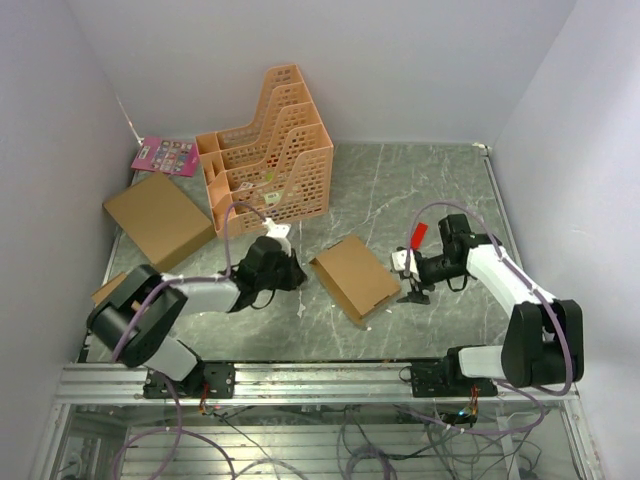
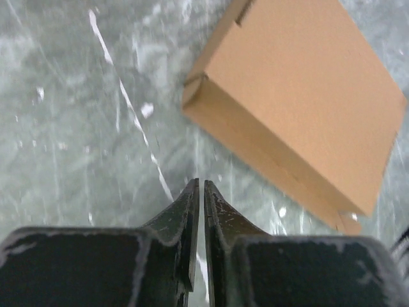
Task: Fold the paper box
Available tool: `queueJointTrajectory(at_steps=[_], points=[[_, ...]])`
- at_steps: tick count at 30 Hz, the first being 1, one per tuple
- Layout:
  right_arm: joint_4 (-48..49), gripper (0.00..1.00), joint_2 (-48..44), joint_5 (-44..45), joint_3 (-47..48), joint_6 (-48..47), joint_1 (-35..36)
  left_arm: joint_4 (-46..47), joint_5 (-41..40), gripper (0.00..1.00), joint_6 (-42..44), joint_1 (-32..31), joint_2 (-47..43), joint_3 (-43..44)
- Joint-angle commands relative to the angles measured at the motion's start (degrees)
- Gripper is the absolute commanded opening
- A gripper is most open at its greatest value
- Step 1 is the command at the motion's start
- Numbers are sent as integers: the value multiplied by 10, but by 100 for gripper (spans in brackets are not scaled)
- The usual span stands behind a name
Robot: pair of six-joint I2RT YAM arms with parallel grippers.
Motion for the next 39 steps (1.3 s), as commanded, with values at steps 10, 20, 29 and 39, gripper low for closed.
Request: queueJointTrajectory(at_steps=[10,20,29,39], points=[[41,75,-29,-33,-50,-43,1,130,-31,27,108,-212,-215,-122],[58,74,-30,-18,-53,-3,0,393,-52,59,317,-342,-129,-174],[57,74,-35,-19,-58,-3,-11,428,-167,60,495,-442,30,-104],[67,74,-25,-12,-60,3,-12,331,-183,49,545,-441,101,-26]])
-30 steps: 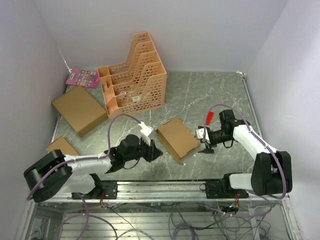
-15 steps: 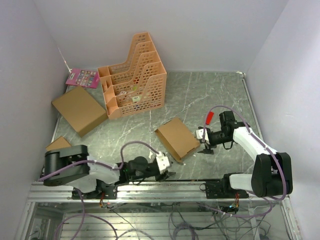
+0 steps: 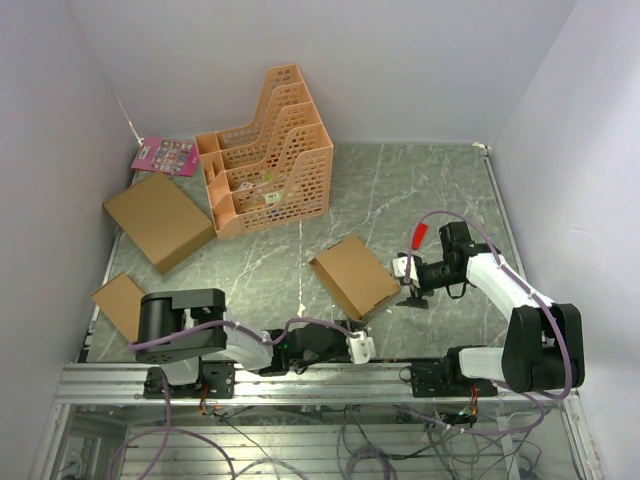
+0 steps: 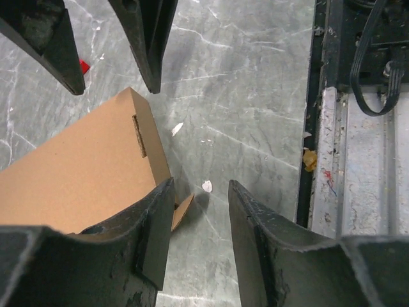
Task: Fold the paper box
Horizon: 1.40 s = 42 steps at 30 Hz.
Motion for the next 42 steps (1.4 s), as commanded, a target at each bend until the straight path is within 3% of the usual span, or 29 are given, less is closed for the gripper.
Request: queueJointTrajectory(at_steps=[1,24,42], points=[[8,74,2,-2,1,5,-5,-26,-9,48,34,0,31,32],[2,74,12,-5,3,0,-6,-75,32,42,54,48,64,56],[-2,73,18,-12,7,4,-6,-77,21,26,55,50,83,66]])
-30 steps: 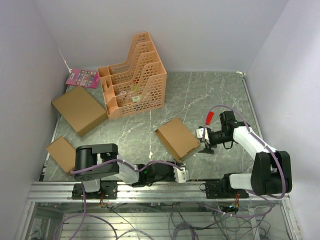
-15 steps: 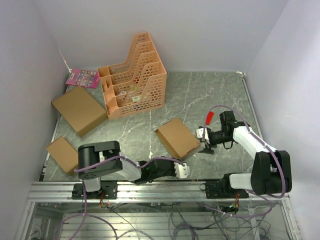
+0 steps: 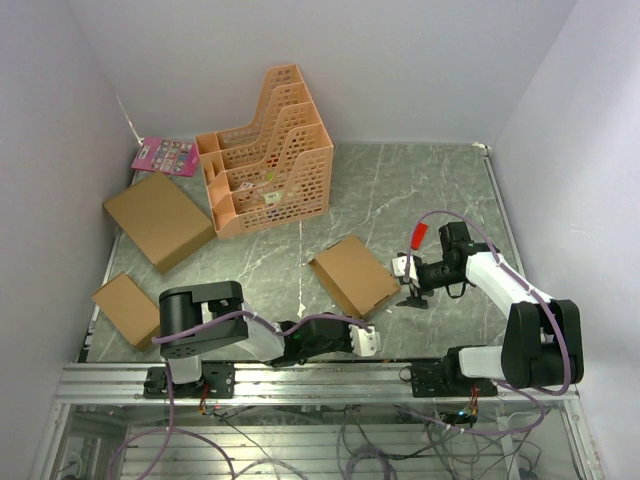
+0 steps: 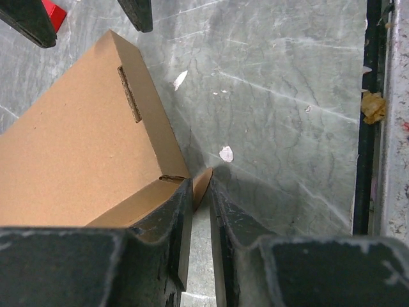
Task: Fold the paper box
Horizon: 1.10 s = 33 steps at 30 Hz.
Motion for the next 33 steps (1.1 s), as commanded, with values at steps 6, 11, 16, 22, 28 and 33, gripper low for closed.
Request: queueJointTrajectory(at_steps=[6,11,16,22,28,33], points=[[-9,73,11,-25,13,12,-6,10,-6,19,3,3,12,16],[1,73,25,-51,32,83,-24,10,-9,14,0,3,11,15],[-30,74,45,-104,59,126,-68,13,-10,8,-4,5,11,11],[33,74,74,-125,76,335,-96,16,-9,7,-8,6,12,10],[76,70,140,-91,96,474,-96,26,-10,7,-13,7,13,7],[81,60,179,-74,107,507,-95,27,-9,7,-15,9,16,9]])
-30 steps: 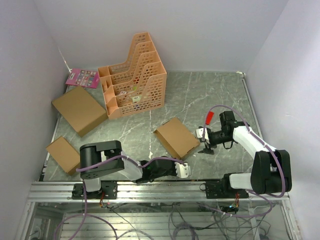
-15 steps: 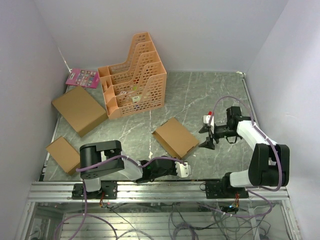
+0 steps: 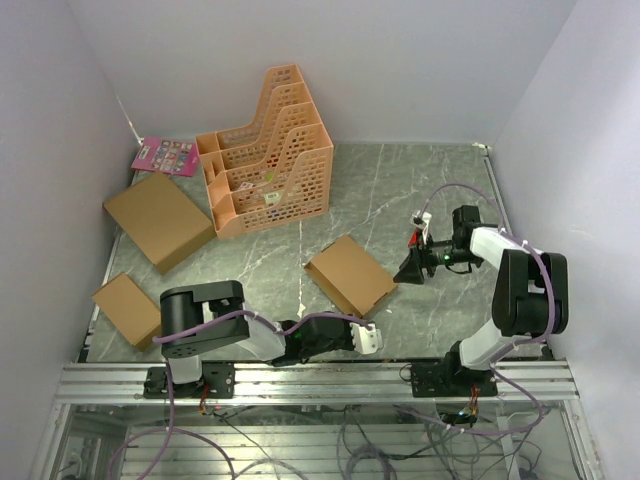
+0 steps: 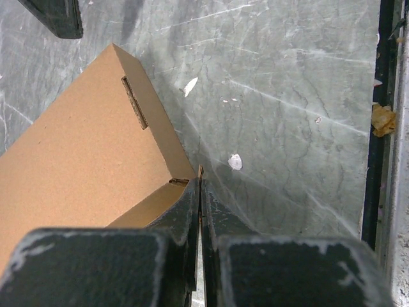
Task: Fold the paper box
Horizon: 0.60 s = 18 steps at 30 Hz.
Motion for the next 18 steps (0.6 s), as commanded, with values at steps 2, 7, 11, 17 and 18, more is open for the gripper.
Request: queueJointTrajectory(at_steps=[2,7,11,17,18], points=[[22,57,24,13,15,76,-2,18,0,7,-11,5,13,3],[29,53,44,30,19,92,5,23,3,7,-15,7,14,2],[36,51,52,42,21,103,16,33,3,7,-23,8,13,-4],[37,45,64,52,27,111,23,40,0,7,-29,8,13,-9],[38,44,66,54,27,112,23,41,-1,7,-32,9,13,-10]])
